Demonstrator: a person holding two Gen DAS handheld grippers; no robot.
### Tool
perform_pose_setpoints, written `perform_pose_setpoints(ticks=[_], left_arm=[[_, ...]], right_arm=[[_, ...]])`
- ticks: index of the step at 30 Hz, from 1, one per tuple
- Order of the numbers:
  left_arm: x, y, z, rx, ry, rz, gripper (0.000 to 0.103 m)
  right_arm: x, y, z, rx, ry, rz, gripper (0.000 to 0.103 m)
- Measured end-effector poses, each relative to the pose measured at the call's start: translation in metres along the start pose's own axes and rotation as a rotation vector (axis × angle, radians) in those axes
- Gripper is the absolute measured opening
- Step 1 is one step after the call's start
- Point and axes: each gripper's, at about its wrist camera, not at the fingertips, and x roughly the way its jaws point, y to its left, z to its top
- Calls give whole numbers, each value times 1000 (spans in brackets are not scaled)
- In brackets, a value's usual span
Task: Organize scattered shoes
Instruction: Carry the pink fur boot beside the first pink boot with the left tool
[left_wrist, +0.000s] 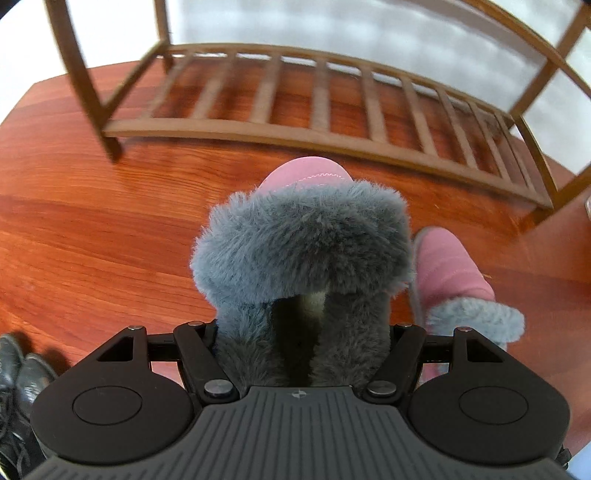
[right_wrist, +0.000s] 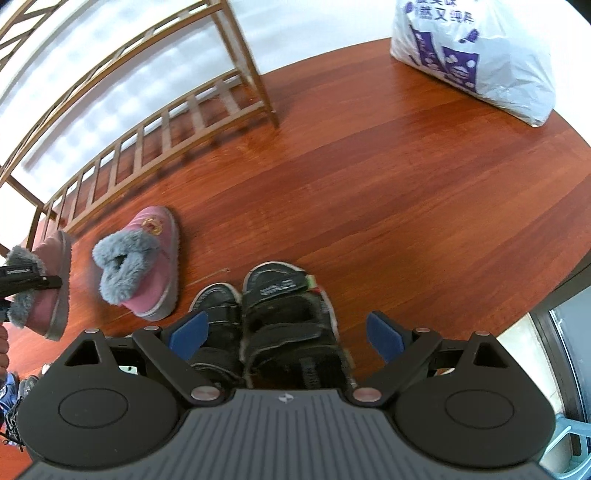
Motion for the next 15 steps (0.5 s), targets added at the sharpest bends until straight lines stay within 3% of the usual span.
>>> perform_pose_setpoints(ticks=[10, 15], left_arm=[[23, -60, 1, 74, 29, 31, 70], [35, -73, -4, 101, 51, 36, 70]], right_arm=[[-6, -37, -8, 64, 1, -23, 96], [-8, -45, -11, 79, 1, -30, 96]])
